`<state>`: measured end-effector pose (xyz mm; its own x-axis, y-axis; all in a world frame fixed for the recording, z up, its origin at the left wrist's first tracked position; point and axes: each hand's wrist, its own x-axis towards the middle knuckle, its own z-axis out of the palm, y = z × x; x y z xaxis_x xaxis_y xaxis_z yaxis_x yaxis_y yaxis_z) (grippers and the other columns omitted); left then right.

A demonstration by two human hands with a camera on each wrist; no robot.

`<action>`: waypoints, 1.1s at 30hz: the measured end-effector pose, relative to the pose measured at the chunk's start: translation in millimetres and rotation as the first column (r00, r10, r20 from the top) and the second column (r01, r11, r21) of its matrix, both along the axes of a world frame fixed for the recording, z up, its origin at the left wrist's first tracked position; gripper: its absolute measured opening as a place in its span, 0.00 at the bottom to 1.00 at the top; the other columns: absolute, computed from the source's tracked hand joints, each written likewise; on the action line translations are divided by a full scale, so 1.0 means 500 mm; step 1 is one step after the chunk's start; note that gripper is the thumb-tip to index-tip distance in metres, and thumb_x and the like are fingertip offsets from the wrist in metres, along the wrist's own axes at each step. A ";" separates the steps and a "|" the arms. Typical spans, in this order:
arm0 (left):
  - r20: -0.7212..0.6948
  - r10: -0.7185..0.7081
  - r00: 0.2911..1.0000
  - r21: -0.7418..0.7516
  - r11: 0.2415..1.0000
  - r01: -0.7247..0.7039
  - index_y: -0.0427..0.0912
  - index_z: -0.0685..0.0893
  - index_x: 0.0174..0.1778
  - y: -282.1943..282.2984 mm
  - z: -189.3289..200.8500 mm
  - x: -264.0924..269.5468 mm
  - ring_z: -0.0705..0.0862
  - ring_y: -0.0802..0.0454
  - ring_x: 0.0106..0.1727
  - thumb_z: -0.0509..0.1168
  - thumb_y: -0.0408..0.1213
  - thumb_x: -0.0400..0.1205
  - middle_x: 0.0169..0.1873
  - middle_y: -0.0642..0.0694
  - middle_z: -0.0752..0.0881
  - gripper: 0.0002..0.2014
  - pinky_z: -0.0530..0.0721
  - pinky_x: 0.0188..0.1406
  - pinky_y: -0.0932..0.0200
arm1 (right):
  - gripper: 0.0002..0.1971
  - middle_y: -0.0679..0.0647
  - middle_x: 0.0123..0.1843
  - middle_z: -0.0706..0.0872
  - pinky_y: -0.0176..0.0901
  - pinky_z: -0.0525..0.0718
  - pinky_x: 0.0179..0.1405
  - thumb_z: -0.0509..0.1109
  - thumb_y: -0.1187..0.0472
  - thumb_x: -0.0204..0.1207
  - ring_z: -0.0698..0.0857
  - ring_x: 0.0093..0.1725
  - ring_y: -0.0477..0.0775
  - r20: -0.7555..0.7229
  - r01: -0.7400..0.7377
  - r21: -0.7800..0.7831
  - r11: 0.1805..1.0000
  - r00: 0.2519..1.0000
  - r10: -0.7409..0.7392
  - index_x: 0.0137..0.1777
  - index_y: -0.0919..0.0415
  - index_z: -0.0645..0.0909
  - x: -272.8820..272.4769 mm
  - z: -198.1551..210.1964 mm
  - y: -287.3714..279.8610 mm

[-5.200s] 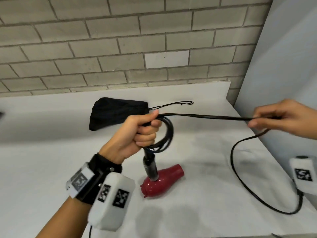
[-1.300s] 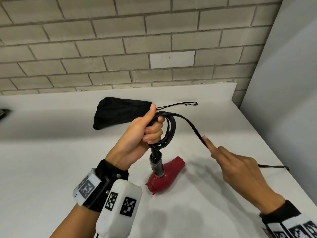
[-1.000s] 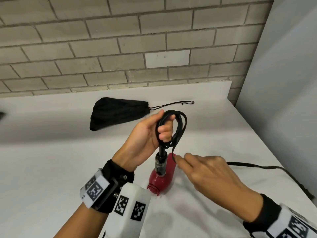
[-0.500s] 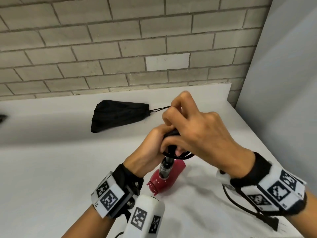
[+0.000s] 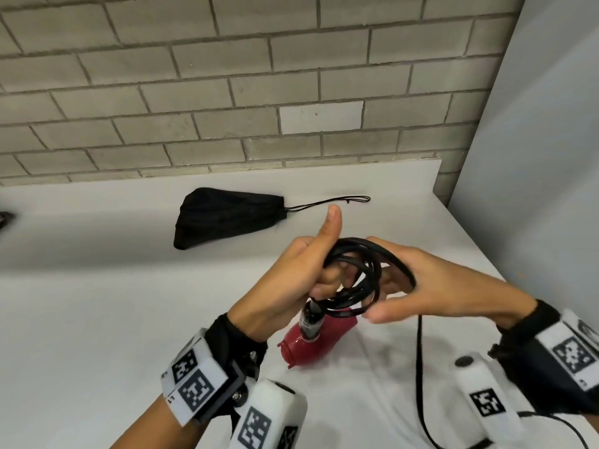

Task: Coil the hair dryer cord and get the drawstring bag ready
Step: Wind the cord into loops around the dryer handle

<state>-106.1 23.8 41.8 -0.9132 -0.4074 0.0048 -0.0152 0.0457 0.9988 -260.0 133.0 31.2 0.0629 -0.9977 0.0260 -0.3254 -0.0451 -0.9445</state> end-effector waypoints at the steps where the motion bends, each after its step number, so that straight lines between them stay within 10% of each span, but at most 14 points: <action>1: -0.007 -0.007 1.000 -0.004 1.000 0.007 0.51 0.62 0.14 -0.002 0.000 -0.001 0.53 0.53 0.19 0.47 0.66 0.77 0.13 0.52 0.56 0.30 0.54 0.24 0.56 | 0.21 0.61 0.48 0.88 0.48 0.87 0.43 0.75 0.50 0.69 0.89 0.39 0.57 -0.045 0.061 -0.060 0.996 0.997 -0.064 0.60 0.58 0.79 0.005 -0.005 -0.001; 13: -0.071 -0.380 0.922 0.272 0.882 0.384 0.37 0.78 0.36 -0.059 -0.008 0.011 0.62 0.54 0.20 0.54 0.50 0.82 0.18 0.51 0.62 0.20 0.62 0.25 0.61 | 0.13 0.55 0.44 0.93 0.42 0.89 0.46 0.60 0.57 0.79 0.93 0.42 0.53 -0.096 -0.088 0.055 0.995 0.991 0.093 0.58 0.55 0.82 0.002 0.047 -0.015; 16: -0.072 -0.399 0.914 0.217 0.889 0.405 0.40 0.73 0.37 -0.061 -0.009 0.013 0.62 0.54 0.21 0.54 0.64 0.78 0.20 0.51 0.60 0.27 0.54 0.35 0.50 | 0.11 0.52 0.42 0.93 0.46 0.91 0.40 0.61 0.55 0.78 0.93 0.40 0.59 -0.057 -0.045 0.123 0.991 0.997 0.052 0.55 0.52 0.83 0.010 0.056 -0.026; 19: -0.070 -0.373 0.925 0.098 0.921 0.378 0.33 0.72 0.40 -0.050 -0.005 0.016 0.63 0.56 0.25 0.66 0.63 0.72 0.23 0.53 0.63 0.31 0.61 0.30 0.61 | 0.08 0.72 0.43 0.90 0.44 0.89 0.32 0.58 0.59 0.83 0.92 0.37 0.68 -0.029 0.024 0.213 0.977 0.999 -0.018 0.52 0.63 0.75 0.017 0.064 -0.035; 26: -0.011 -0.259 0.966 -0.192 0.948 0.252 0.26 0.77 0.40 -0.018 0.015 -0.004 0.77 0.54 0.33 0.70 0.33 0.76 0.25 0.46 0.81 0.12 0.74 0.39 0.64 | 0.07 0.56 0.34 0.90 0.47 0.89 0.38 0.58 0.57 0.81 0.91 0.31 0.54 -0.471 0.293 0.019 0.956 0.846 -0.250 0.47 0.61 0.70 0.028 0.058 -0.055; 33: -0.008 -0.325 0.946 0.051 0.944 0.325 0.39 0.77 0.40 -0.036 -0.011 0.004 0.76 0.54 0.29 0.58 0.33 0.83 0.26 0.50 0.78 0.07 0.74 0.35 0.61 | 0.04 0.73 0.46 0.90 0.47 0.91 0.35 0.64 0.66 0.81 0.92 0.38 0.65 -0.070 0.048 0.243 0.969 0.997 -0.032 0.45 0.64 0.75 -0.017 0.067 -0.041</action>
